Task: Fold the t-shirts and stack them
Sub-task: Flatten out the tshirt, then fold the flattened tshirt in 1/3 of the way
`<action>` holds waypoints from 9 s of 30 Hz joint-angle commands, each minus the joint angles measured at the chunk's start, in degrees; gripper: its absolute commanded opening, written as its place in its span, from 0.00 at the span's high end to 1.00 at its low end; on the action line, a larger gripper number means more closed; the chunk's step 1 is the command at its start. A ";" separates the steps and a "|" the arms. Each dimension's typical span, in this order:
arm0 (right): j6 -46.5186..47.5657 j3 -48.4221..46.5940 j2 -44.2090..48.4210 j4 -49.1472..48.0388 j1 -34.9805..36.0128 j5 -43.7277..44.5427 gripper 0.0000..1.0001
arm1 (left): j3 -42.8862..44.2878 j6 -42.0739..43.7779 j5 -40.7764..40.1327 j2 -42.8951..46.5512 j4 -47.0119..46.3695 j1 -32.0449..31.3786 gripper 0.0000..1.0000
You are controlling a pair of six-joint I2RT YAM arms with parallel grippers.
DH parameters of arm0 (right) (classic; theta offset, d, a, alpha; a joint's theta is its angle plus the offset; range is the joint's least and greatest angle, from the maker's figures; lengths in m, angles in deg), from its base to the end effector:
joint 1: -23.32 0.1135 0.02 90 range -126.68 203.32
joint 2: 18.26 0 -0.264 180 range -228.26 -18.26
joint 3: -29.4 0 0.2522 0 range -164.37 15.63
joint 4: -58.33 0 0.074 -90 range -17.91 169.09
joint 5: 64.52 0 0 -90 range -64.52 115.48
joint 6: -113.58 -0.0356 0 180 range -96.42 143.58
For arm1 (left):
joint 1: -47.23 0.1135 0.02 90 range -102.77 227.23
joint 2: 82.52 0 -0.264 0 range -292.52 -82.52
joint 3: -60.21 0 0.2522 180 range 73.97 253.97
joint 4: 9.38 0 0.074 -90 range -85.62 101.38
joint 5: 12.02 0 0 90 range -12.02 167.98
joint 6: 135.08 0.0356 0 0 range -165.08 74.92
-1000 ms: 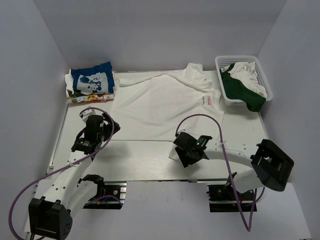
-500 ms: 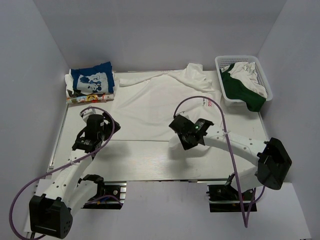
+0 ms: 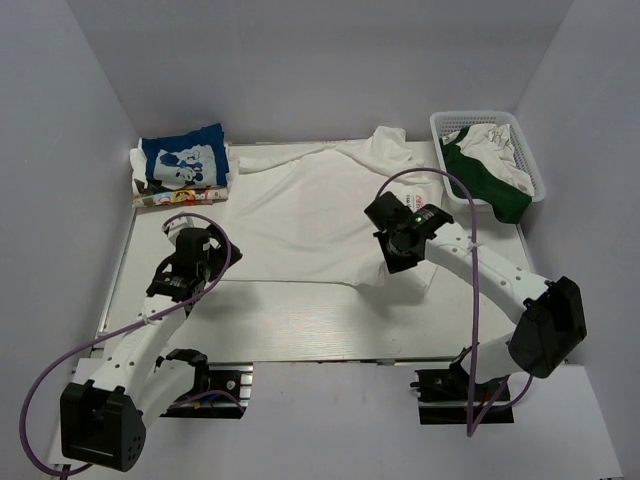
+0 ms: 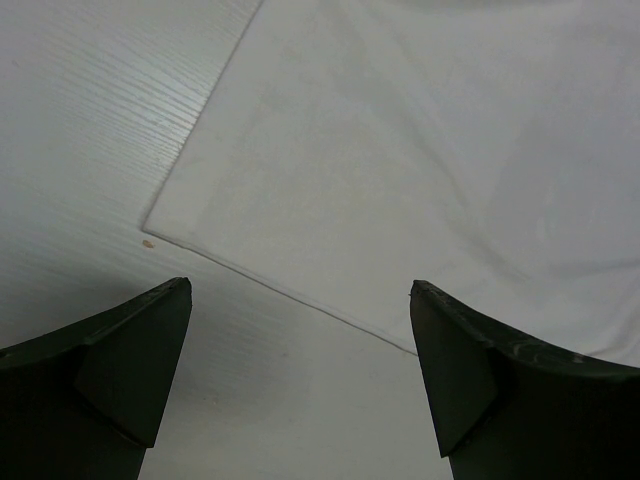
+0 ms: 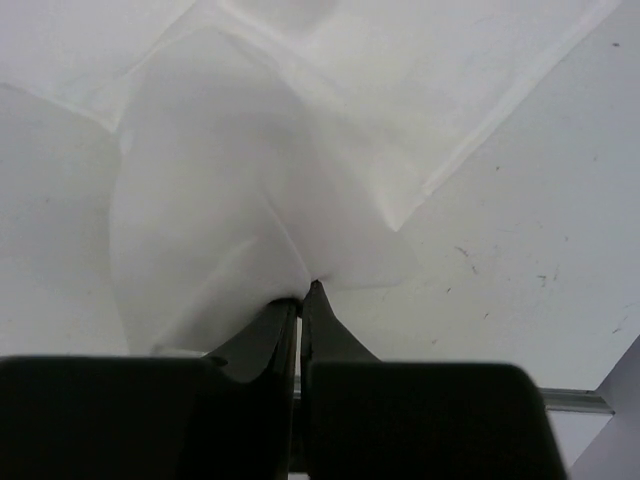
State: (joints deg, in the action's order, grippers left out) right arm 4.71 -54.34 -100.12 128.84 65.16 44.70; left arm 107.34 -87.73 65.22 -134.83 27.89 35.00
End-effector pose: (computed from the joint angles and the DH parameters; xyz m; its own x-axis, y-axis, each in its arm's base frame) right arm 0.2119 0.1740 0.2829 -0.8313 -0.3344 -0.4440 -0.2871 0.9423 -0.1722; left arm 0.1873 -0.0326 0.2263 -0.5172 -0.5640 -0.6437 -0.4121 0.8233 -0.3903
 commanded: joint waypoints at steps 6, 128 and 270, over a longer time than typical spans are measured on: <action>6.47 -6.54 -11.46 -13.32 -7.29 3.19 1.00 | 2.06 1.08 1.67 -3.48 -2.59 -0.34 0.00; -19.53 36.06 32.01 -5.73 -19.96 -17.64 1.00 | -3.84 -11.57 -0.33 -11.76 0.65 5.82 1.00; -13.11 37.34 4.20 -29.62 -21.99 -17.73 0.10 | -3.01 -0.84 14.17 -22.86 6.80 7.83 0.00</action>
State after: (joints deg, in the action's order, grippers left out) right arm -4.32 -24.59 -101.04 82.62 41.36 27.21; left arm 112.01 -84.25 85.51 -163.55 18.32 42.76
